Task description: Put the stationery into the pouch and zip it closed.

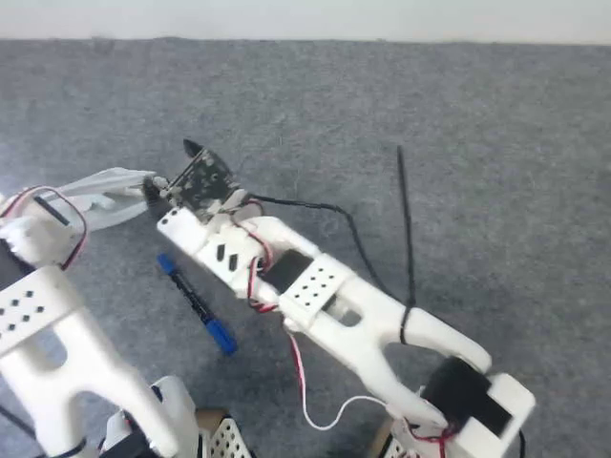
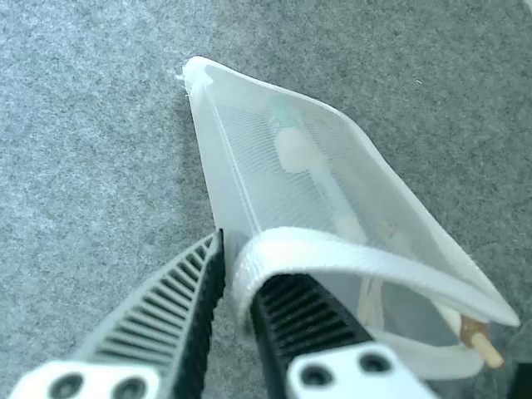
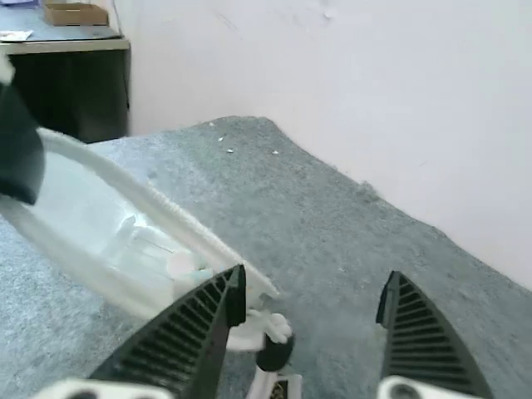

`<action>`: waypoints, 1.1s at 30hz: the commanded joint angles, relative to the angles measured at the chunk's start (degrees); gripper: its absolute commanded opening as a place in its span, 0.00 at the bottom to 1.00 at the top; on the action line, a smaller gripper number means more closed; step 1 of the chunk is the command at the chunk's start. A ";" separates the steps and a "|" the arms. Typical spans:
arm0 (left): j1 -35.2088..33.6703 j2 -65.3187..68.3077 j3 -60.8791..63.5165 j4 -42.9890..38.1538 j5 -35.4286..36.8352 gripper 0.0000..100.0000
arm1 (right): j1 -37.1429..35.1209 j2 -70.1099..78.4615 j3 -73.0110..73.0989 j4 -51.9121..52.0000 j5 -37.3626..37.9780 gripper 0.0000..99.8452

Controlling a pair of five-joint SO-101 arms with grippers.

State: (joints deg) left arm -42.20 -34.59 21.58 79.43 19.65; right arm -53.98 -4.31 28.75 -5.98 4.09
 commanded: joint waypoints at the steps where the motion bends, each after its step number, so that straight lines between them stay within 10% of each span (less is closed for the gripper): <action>1: -0.09 -1.85 -0.84 -1.85 -0.09 0.01 | 1.27 -9.71 0.00 8.75 0.53 0.26; 11: -0.18 -1.76 -0.84 -1.85 -0.09 0.01 | -4.09 -18.95 0.18 31.87 0.35 0.26; 33: -16.70 -1.93 -3.65 -3.60 4.13 0.01 | -9.54 0.13 -4.84 32.75 0.44 0.26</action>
State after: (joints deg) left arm -56.79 -34.59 21.58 78.11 21.58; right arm -63.21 -5.80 28.84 26.37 4.09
